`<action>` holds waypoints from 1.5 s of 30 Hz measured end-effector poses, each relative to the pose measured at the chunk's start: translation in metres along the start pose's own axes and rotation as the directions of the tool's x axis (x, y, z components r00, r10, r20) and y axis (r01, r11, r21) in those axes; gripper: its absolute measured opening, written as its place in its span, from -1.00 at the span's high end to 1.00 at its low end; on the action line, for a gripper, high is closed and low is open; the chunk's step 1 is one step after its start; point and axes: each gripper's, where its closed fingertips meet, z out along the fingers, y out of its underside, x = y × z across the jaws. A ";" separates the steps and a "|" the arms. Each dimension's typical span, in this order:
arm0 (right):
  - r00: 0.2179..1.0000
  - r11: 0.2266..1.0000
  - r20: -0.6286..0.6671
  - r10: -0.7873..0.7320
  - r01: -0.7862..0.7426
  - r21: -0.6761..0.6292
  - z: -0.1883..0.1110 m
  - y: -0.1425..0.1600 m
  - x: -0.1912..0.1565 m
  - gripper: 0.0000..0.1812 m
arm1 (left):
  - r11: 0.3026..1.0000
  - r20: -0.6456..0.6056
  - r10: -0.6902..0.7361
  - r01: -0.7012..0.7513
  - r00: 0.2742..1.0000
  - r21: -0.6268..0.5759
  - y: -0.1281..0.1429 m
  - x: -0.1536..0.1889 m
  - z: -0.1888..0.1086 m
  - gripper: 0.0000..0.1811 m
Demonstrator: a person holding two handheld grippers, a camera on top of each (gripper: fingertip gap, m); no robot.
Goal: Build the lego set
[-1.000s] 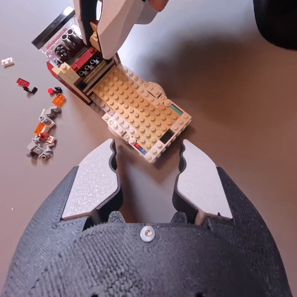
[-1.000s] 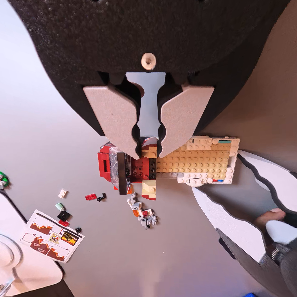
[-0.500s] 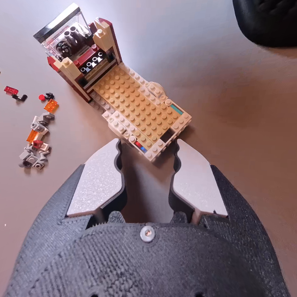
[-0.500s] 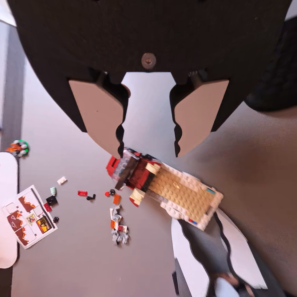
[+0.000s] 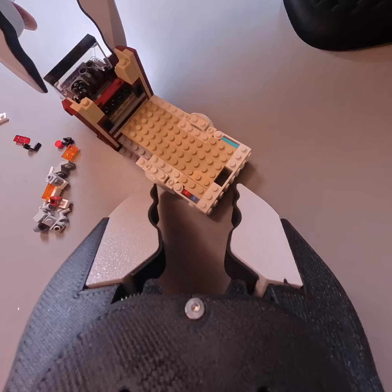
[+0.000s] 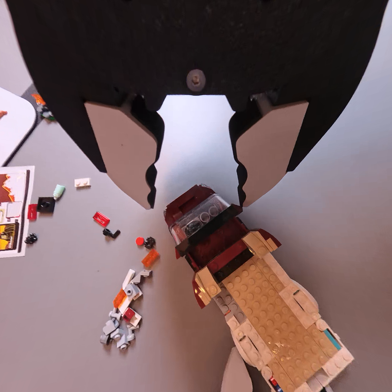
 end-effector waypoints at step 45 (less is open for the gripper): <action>0.741 0.642 0.436 0.511 -0.666 0.379 -0.003 -0.014 -0.081 0.28 | 0.933 0.082 0.337 -0.344 0.938 0.102 -0.008 -0.009 -0.013 0.32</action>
